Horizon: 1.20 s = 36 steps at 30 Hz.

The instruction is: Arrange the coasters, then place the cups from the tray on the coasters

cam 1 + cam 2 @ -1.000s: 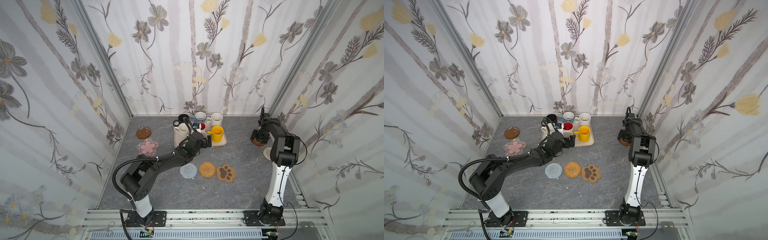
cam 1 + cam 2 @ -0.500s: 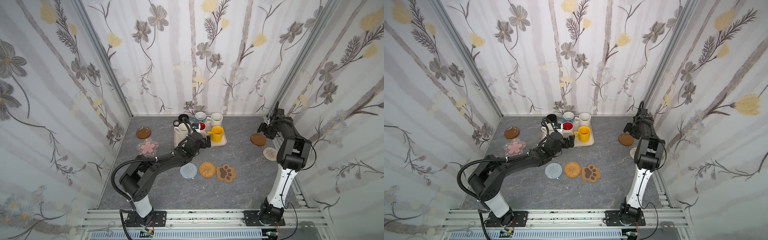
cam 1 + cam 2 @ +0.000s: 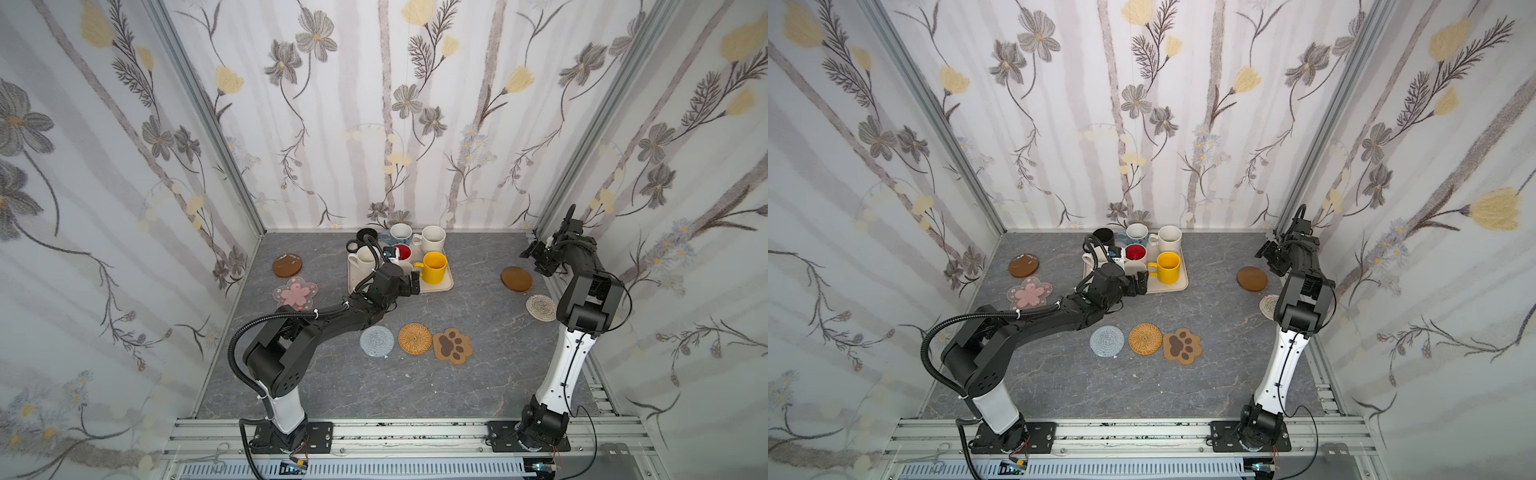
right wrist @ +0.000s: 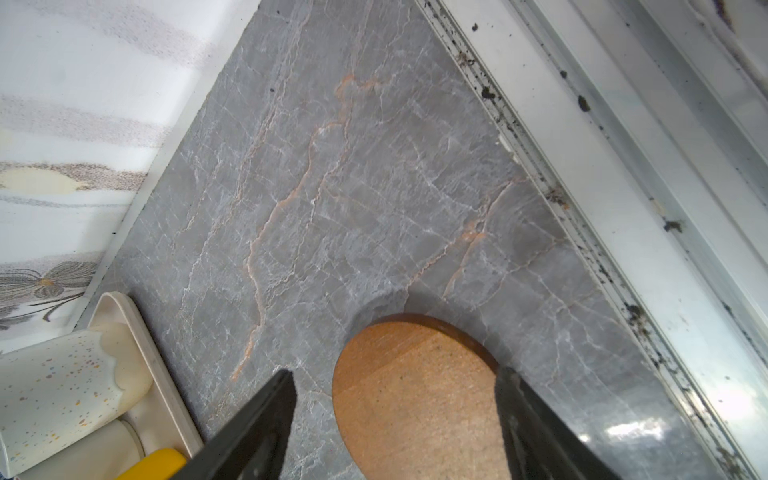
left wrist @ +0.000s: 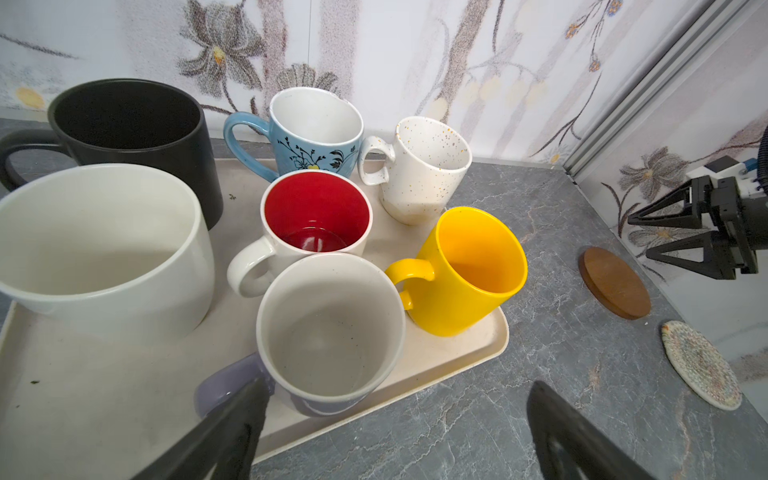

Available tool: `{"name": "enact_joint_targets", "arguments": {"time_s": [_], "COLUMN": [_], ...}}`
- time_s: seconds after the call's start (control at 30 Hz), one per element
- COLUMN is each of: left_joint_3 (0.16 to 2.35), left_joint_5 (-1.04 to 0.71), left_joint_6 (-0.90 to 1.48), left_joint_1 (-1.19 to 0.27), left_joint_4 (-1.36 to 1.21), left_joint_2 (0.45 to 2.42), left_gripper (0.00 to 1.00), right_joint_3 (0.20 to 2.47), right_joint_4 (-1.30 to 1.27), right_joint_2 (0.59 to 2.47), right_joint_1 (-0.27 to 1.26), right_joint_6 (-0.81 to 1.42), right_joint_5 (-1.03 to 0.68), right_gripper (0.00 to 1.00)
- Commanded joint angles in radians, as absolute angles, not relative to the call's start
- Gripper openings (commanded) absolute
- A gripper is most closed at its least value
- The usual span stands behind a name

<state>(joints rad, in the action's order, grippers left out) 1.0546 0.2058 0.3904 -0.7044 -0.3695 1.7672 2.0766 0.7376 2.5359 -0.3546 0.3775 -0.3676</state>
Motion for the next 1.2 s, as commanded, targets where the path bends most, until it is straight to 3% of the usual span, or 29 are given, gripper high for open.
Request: {"name": "enact_joint_targets", "arguments": {"time_s": [0.0,0.23,0.3,0.5,1.17], "left_joint_3": [1.065,1.067,1.069,1.069,1.062], "left_joint_5": [0.183,0.166,0.161,0.154,0.16], "left_joint_6": [0.409,0.42,0.421,0.428,0.423], "left_joint_1": [-0.699,-0.692,-0.691,-0.689,-0.688], "left_joint_4": [-0.38,-0.378,-0.379,-0.379,-0.379], "left_joint_2": [1.772,1.784,1.785,1.789,1.774], "left_gripper": [1.0,1.0,1.0,1.0,1.0], "right_joint_3": [2.099,2.187,2.191,2.214,2.214], "right_joint_4": [0.725,0.827,0.841,0.9,0.958], "right_joint_2": [2.565,2.638,2.641,2.651,2.63], "right_joint_1": [-0.357,-0.355,-0.355,-0.349,-0.249], "right_joint_6": [0.374,0.35,0.337,0.282,0.205], "right_joint_5": [-0.432,-0.404,-0.381,-0.307,-0.342], "right_gripper": [0.77,0.82,0.99,1.0,1.0]}}
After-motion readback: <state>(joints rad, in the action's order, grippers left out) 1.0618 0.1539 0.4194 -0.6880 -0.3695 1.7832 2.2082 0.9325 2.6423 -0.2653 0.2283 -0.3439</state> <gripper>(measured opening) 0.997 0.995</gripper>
